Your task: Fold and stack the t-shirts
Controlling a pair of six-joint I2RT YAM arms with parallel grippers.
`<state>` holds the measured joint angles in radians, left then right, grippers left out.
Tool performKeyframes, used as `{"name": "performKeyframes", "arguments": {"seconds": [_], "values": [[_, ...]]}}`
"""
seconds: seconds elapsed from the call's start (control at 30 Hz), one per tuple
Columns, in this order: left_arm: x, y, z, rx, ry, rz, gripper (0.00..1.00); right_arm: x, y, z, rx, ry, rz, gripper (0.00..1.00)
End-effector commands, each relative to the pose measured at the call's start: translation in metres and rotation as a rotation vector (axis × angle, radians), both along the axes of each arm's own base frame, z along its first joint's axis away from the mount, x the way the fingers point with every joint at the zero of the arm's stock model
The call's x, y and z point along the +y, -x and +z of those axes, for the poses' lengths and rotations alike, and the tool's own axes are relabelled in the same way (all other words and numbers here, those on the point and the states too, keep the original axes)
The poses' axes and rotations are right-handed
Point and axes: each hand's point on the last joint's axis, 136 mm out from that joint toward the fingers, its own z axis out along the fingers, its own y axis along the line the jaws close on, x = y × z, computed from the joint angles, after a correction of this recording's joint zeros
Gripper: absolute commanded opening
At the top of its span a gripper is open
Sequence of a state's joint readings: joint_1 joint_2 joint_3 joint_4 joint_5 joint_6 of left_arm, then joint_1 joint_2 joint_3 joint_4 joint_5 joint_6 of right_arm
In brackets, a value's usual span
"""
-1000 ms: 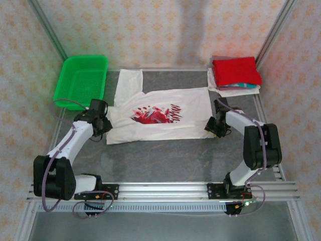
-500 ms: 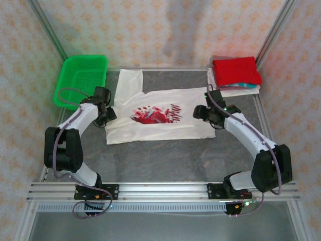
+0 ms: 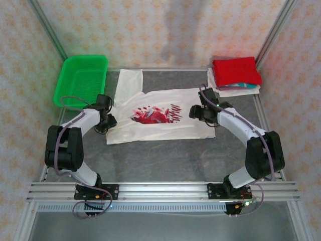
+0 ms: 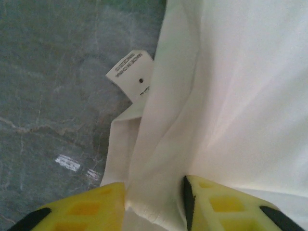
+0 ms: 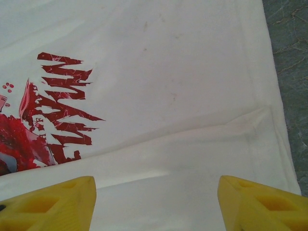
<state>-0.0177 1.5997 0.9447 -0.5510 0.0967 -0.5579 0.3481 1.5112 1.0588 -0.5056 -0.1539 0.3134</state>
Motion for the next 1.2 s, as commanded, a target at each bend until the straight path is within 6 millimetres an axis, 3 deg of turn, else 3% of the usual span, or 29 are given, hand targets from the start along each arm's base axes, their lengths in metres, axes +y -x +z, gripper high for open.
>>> {"name": "performKeyframes", "arguments": {"seconds": [0.0, 0.13, 0.6, 0.87, 1.07, 1.17], "values": [[0.006, -0.004, 0.011, -0.056, -0.025, 0.025, 0.23, 0.004, -0.011, 0.007, -0.029, -0.007, -0.007, 0.68], [0.007, -0.006, 0.018, -0.065, -0.042, 0.023, 0.09, 0.007, -0.011, 0.002, -0.01, -0.007, -0.006, 0.68], [-0.007, -0.036, 0.062, -0.118, -0.14, -0.055, 0.0, 0.009, -0.012, -0.003, 0.002, -0.012, -0.006, 0.68], [-0.038, -0.085, 0.085, -0.149, -0.202, -0.18, 0.0, 0.01, -0.01, -0.011, 0.02, -0.017, -0.007, 0.68], [-0.075, -0.131, 0.096, -0.167, -0.234, -0.291, 0.0, 0.009, -0.008, -0.01, 0.017, -0.021, -0.009, 0.68], [-0.098, -0.151, 0.082, -0.129, -0.253, -0.365, 0.0, 0.007, -0.007, -0.008, 0.013, -0.018, -0.016, 0.68]]}}
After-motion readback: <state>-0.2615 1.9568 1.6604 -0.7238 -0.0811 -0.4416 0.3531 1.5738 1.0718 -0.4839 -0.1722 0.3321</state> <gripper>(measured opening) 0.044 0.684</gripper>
